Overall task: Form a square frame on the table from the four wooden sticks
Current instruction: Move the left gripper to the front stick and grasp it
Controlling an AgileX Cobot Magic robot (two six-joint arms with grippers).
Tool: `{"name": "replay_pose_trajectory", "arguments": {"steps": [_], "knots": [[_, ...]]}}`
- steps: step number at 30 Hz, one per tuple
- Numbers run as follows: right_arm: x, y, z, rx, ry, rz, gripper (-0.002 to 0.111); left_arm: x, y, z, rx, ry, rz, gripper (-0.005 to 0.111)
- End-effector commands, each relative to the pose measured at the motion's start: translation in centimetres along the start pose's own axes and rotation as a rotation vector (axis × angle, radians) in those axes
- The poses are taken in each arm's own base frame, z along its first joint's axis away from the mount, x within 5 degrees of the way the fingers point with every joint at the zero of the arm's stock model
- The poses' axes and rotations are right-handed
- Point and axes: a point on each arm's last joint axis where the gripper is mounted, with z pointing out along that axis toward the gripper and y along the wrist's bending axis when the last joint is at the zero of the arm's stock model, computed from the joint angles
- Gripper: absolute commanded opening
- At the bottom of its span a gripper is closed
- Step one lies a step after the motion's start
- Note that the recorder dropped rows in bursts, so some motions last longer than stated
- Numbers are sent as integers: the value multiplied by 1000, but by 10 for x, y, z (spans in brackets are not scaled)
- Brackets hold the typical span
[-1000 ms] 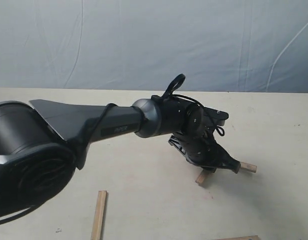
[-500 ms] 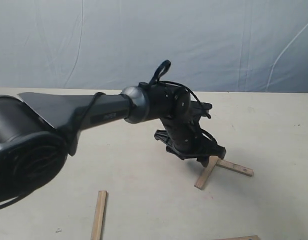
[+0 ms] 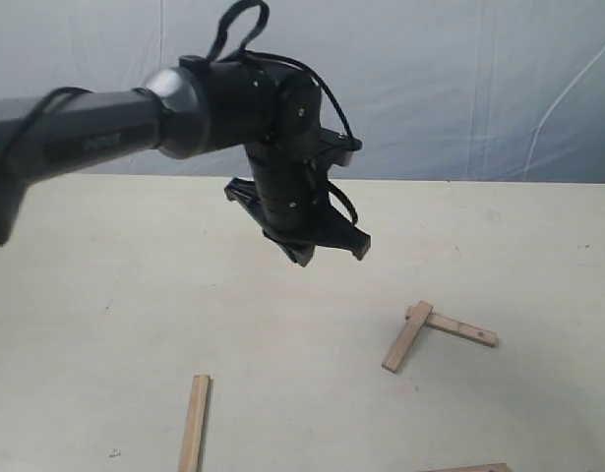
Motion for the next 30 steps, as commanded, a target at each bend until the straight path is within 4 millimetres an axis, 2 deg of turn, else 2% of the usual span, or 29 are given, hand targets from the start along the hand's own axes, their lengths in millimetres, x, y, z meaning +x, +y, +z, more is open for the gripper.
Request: {"name": "replay_pose_trajectory", "arguments": {"steps": [1,5,10,14,16,19,30], "knots": [[-1,0,0,4,-16,-2,-1,22,16,-34,-17,-9,-37,0],[-1,0,0,5,-11,-2,-1,52,22,-42,-29,44,-77,0],[-1,0,0,5,-11,-2,-1,80,22,-19,-27,88,-168,4],[-1,0,0,5,-11,-2,-1,95,21,3,-22,110,-204,26],[-1,0,0,5,-11,-2,-1,103,22,13,-25,126,-221,44],[-1,0,0,4,-13,-2,-1,113,25,23,-59,136,-222,65],[-1,0,0,4,-16,-2,-1,160,23,57,-36,157,-309,63]]}}
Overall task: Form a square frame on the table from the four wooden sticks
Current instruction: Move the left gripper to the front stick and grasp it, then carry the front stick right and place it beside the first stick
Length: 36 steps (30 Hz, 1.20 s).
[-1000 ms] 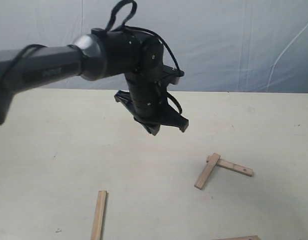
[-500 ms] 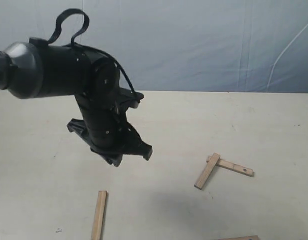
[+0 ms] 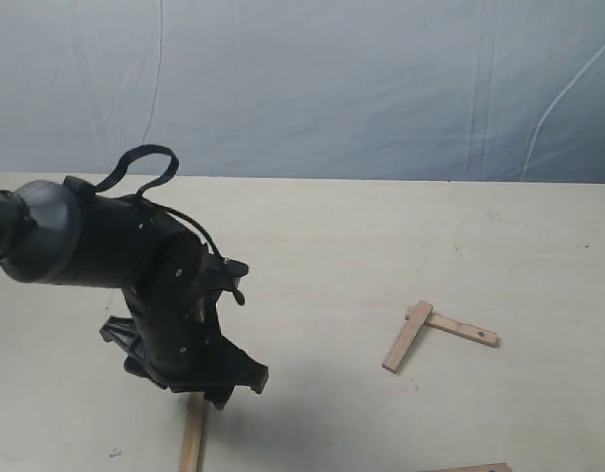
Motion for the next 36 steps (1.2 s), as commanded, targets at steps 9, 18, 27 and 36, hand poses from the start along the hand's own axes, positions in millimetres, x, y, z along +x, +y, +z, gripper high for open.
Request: {"name": "replay_pose_trajectory", "arguments": {"steps": [9,18,27,36], "knots": [[-1,0,0,4,-16,-2,-1,29,0,22,74,45,-111,31],[-1,0,0,4,-12,-2,-1,11,-8,2,109,-23,9,0],[-1,0,0,4,-12,-2,-1,-30,-85,-67,246,-260,175,0],[-1,0,0,4,-14,-2,-1,-64,-163,-58,359,-301,276,0]]}}
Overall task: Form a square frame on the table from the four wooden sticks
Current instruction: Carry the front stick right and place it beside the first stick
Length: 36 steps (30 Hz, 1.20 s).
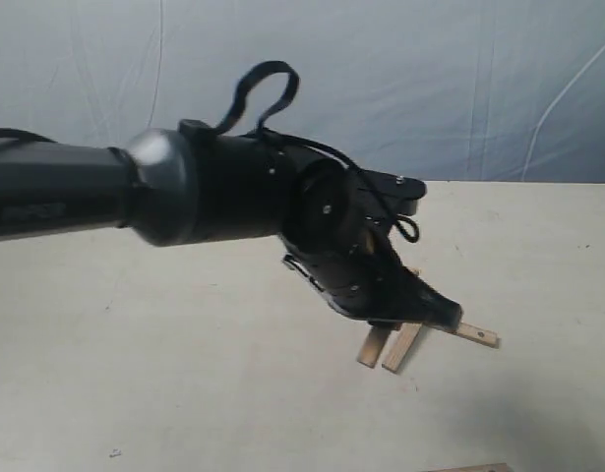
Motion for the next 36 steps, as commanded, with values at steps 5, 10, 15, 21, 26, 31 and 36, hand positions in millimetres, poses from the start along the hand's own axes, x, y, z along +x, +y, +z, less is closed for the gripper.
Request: {"name": "replay_pose_trajectory", "arguments": {"steps": [5,10,15,21,26,31,36], "knots": [[-1,0,0,4,-16,-2,-1,-14,-37,67,86,76,42,0],[-1,0,0,4,-16,-2,-1,-22,-45,93,103,105,44,0],[-1,0,0,4,-16,-2,-1,-23,-50,114,123,134,24,0],[-1,0,0,4,-16,-2,-1,-28,-51,125,122,113,1,0],[-1,0,0,4,-16,-2,-1,-27,-49,136,108,126,-20,0],[-1,0,0,5,-11,-2,-1,-32,-45,139,65,99,-33,0],[-1,0,0,5,-11,-2,-1,-38,-36,137,8,71,-59,0]]}}
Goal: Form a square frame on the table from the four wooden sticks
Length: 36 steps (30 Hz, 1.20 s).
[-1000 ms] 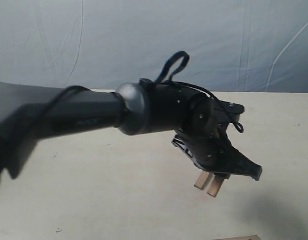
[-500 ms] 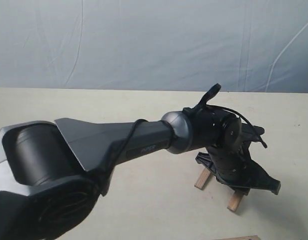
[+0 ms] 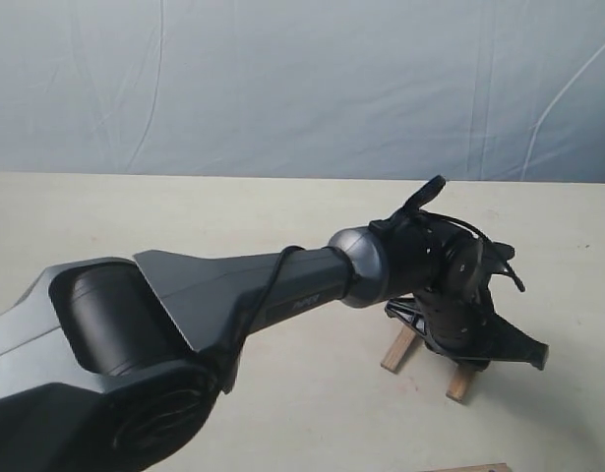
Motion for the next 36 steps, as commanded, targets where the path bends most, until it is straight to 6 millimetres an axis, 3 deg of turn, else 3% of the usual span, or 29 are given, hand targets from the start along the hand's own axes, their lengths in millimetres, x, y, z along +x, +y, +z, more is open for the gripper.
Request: {"name": "replay_pose_trajectory", "arguments": {"steps": [1,10,14,17,23,36], "knots": [[-1,0,0,5,-9,-2,-1,-6,11,-1,-40,-21,-41,0],[-1,0,0,5,-9,-2,-1,-7,19,-3,-30,5,-69,3],[-1,0,0,4,-12,-2,-1,-10,18,-23,-57,32,-40,8],[-1,0,0,4,-15,-2,-1,-13,16,-42,-118,34,21,0],[-1,0,0,4,-15,-2,-1,-21,6,-74,-94,-2,-17,0],[-1,0,0,4,-13,-2,-1,18,-31,-52,-149,15,-208,0]]}}
